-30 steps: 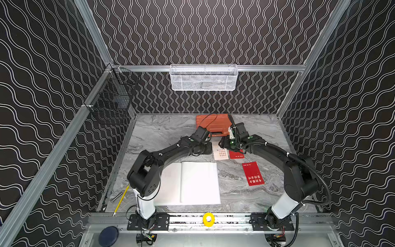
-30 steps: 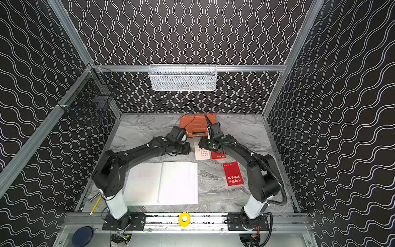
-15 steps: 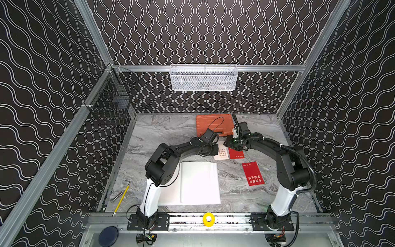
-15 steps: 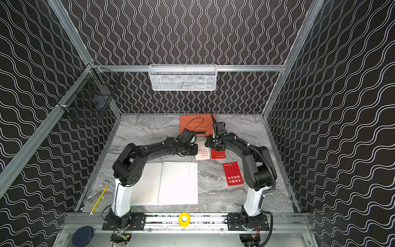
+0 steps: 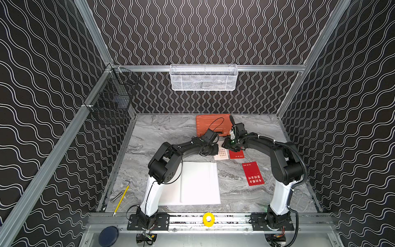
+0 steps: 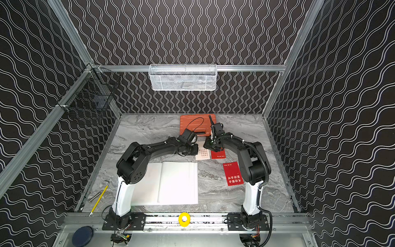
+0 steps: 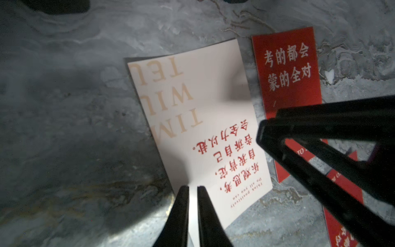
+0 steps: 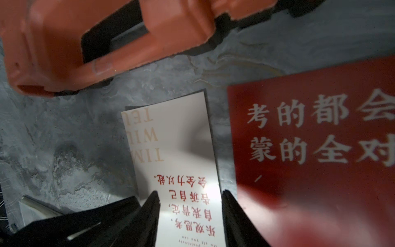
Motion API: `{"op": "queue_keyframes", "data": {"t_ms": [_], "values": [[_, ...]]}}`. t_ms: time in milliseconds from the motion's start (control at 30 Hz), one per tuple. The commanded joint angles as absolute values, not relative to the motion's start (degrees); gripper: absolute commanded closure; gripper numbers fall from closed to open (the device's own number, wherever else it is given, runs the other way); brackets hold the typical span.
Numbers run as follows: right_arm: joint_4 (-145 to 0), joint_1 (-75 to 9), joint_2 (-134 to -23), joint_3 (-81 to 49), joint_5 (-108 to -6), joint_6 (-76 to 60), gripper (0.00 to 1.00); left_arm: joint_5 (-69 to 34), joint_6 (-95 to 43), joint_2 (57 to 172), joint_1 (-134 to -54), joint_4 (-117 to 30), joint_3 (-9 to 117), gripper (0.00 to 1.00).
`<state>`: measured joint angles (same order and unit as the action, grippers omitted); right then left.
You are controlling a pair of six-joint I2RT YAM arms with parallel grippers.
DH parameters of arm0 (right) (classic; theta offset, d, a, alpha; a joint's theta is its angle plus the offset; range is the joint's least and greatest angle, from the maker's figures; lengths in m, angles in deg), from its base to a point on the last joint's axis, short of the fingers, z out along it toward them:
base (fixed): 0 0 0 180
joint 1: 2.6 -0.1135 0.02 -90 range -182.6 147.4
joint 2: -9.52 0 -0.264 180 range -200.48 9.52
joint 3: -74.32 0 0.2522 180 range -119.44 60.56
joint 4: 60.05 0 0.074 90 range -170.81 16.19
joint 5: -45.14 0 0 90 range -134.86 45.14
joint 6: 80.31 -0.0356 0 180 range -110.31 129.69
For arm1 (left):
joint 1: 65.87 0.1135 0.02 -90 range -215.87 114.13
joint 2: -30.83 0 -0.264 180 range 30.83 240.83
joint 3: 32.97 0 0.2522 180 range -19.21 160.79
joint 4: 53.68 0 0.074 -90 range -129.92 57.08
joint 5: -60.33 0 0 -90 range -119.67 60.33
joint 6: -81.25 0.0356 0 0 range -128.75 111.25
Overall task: Place the photos into the photo albums
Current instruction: Pick up the photo at the center of the board.
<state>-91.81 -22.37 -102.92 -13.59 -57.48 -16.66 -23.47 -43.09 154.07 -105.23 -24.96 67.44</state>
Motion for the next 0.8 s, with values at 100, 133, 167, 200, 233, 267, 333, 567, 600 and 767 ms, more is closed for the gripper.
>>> {"op": "queue_keyframes", "data": {"t_ms": [100,133,167,200,233,267,333,567,600,767], "values": [[-91.09,-22.44,-103.82,-13.62,-58.13,-16.06,0.5,-23.76,-42.52,154.43,-104.57,-25.07,67.35,0.85],[-91.09,-22.43,-103.94,-13.63,-58.13,-16.06,0.5,-23.7,-42.54,154.66,-104.55,-25.11,67.27,0.85],[-91.05,-22.4,-104.08,-13.62,-58.13,-15.98,0.5,-23.59,-42.58,154.91,-104.5,-25.02,67.3,0.85],[-91.04,-22.38,-104.2,-13.54,-58.13,-15.9,0.5,-23.37,-42.59,155.12,-104.39,-25.12,67.23,0.85],[-90.96,-22.45,-104.19,-13.41,-58.13,-15.88,0.49,-23.26,-42.68,155.24,-104.37,-25.16,67.13,0.85],[-90.87,-22.39,-104.21,-13.28,-58.06,-15.88,0.49,-23.25,-42.74,155.32,-104.37,-25.19,66.99,0.85],[-90.79,-22.39,-104.09,-13.03,-57.7,-15.73,0.49,-23.32,-42.69,155.2,-104.41,-25.45,66.49,0.85],[-90.86,-22.46,-104.46,-12.62,-56.91,-15.36,0.48,-24.68,-42.94,154.85,-104.37,-23.36,65.98,0.85],[-90.86,-22.43,-104.47,-12.57,-56.81,-15.23,0.48,-24.86,-43.03,154.85,-104.36,-22.78,66.06,0.85],[-90.89,-22.42,-104.95,-12.75,-56.82,-14.92,0.48,-25.36,-43.38,154.89,-104.3,-21.63,65.94,0.87]]}}
